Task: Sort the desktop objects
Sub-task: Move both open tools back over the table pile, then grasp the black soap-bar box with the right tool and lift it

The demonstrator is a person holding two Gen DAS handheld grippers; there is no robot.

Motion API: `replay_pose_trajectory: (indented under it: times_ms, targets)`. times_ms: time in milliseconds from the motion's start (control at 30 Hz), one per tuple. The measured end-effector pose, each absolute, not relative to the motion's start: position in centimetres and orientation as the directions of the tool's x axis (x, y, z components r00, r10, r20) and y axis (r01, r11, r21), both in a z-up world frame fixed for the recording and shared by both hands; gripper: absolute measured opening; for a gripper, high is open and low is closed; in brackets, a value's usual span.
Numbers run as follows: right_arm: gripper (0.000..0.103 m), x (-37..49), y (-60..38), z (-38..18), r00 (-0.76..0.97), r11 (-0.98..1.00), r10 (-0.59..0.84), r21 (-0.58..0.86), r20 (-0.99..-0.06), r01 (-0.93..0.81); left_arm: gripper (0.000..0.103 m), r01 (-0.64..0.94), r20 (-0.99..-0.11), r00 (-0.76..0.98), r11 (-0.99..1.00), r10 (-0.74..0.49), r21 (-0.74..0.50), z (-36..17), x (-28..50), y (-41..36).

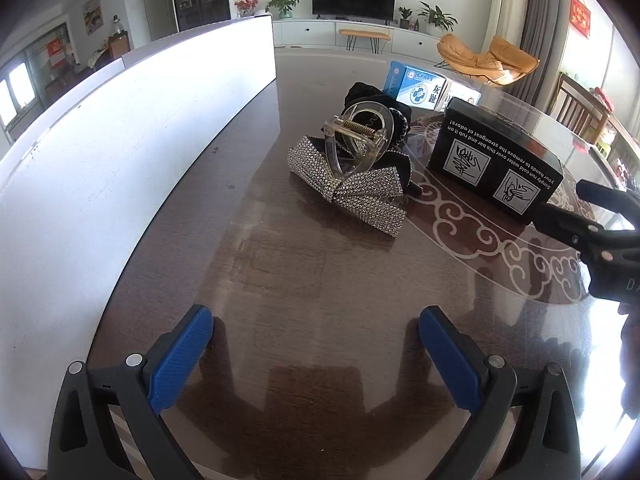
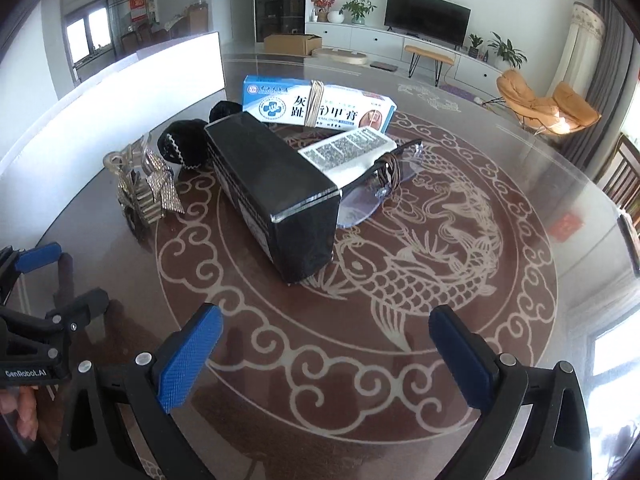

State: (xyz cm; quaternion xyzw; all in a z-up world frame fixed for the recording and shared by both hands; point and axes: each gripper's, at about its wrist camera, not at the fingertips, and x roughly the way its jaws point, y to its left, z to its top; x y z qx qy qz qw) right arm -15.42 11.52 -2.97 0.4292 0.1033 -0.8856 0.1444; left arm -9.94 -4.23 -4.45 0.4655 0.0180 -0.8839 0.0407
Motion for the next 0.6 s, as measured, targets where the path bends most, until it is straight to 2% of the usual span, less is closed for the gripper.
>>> replay_pose_trajectory:
  times_ms: [100, 267, 300, 333, 400, 500, 600]
  targets:
    - [0.103, -17.1, 9.9, -1.0, -0.624, -0.917, -0.202, -0.078, -0.755, 0.391, 0.103, 0.089, -0.824, -0.563, -0.996, -0.056, 0.007, -4.5, -9.9, -4.2]
    - [0.100, -19.9, 6.8, -0.9, -0.589, -0.875, -0.194, -0.133, -0.784, 0.465, 0.103, 0.090, -0.824, -0.564, -0.996, -0.057, 0.007, -4.2, -9.8, -4.2]
    - [0.092, -20.3, 6.5, -1.0, -0.577, -0.869, -0.194, -0.134, -0.793, 0.477, 0.103, 0.090, -0.824, -0.564, -0.996, -0.057, 0.007, -4.2, -9.8, -4.2]
    - [0.078, -20.6, 6.3, -1.2, -0.559, -0.863, -0.207, -0.118, -0.803, 0.490, 0.103, 0.090, -0.824, -0.564, -0.996, -0.057, 0.007, -4.2, -9.7, -4.2]
    - [0.057, -21.1, 6.6, -1.5, -0.516, -0.870, -0.237, -0.057, -0.823, 0.490, 0.103, 0.091, -0.824, -0.563, -0.996, -0.057, 0.007, -4.2, -9.8, -4.2]
    - [0.041, -21.3, 8.2, -1.4, -0.472, -0.892, -0.338, 0.118, -0.814, 0.435, 0.103, 0.091, -0.824, -0.563, -0.996, -0.057, 0.007, -4.3, -9.7, -4.2]
    - [0.038, -21.1, 11.4, -1.8, -0.419, -0.880, -0.469, 0.368, -0.777, 0.302, 0.103, 0.090, -0.824, -0.563, -0.996, -0.056, 0.006, -4.1, -9.7, -4.3]
